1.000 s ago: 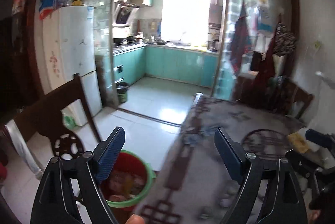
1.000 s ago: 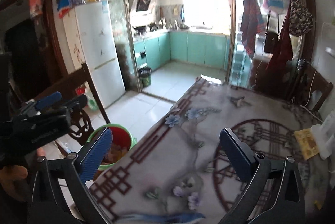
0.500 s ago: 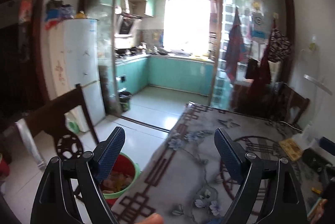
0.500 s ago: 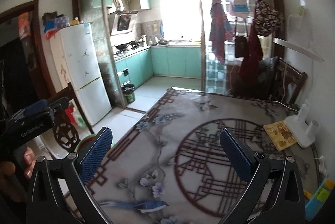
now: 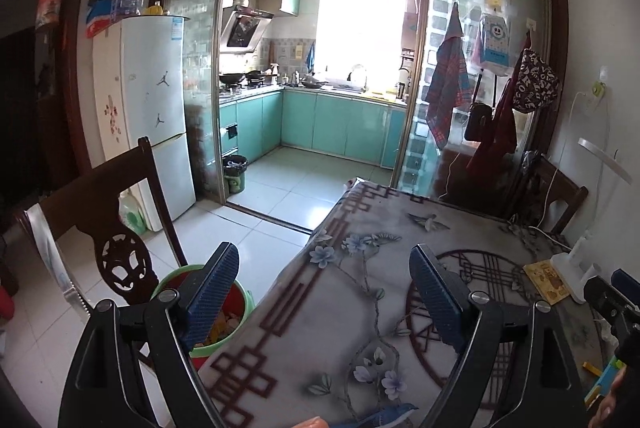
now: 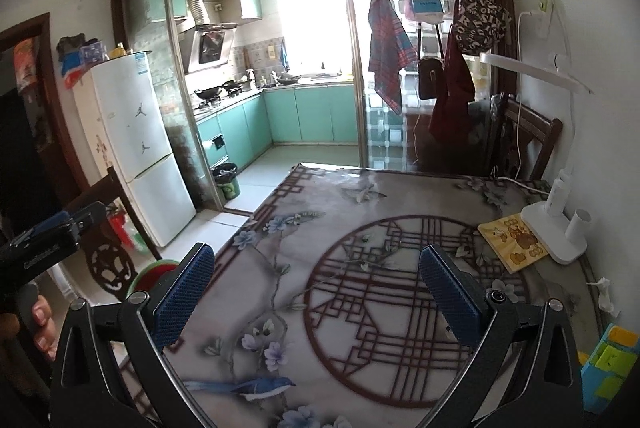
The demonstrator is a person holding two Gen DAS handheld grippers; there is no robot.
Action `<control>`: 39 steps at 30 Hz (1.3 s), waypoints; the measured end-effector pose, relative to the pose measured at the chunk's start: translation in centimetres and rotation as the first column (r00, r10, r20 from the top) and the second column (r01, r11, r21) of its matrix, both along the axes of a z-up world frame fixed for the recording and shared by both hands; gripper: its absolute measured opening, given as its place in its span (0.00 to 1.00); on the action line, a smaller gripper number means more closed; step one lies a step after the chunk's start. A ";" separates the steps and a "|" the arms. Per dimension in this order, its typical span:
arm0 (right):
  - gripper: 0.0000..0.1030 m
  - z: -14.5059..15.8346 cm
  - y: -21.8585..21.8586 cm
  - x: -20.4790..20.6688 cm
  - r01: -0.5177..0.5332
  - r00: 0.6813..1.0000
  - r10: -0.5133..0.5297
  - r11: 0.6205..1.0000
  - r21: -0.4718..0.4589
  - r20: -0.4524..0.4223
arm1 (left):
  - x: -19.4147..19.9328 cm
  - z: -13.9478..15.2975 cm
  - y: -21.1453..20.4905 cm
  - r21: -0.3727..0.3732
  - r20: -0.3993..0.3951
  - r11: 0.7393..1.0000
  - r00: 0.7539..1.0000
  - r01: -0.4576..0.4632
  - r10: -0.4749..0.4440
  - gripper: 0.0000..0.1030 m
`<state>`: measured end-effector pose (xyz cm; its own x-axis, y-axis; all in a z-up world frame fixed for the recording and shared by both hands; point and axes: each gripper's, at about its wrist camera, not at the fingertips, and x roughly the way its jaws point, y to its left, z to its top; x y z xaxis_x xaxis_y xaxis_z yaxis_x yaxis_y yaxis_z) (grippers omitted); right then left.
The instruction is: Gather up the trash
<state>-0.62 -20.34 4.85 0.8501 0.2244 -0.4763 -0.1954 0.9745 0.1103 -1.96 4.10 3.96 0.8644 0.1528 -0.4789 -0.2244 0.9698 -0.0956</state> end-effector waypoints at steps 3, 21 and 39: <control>1.00 0.0 -0.2 0.2 -0.002 1.000 0.002 1.000 0.007 -0.005 | 0.2 -0.1 0.0 0.007 -0.004 1.000 1.000 -0.006 0.006 0.85; 1.00 -0.2 0.1 1.0 -0.017 1.000 0.017 1.000 0.006 -0.014 | 1.2 -0.6 0.7 0.013 -0.019 1.000 1.000 -0.019 0.020 0.85; 1.00 -1.4 -0.6 3.0 -0.001 0.998 0.002 1.000 0.012 -0.060 | 4.2 -2.0 0.5 0.007 -0.056 1.000 0.998 0.027 -0.027 0.85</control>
<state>2.37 -20.89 3.45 0.8199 0.2315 -0.5237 -0.1895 0.9728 0.1333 2.26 4.60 1.92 0.8403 0.1334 -0.5255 -0.2026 0.9763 -0.0762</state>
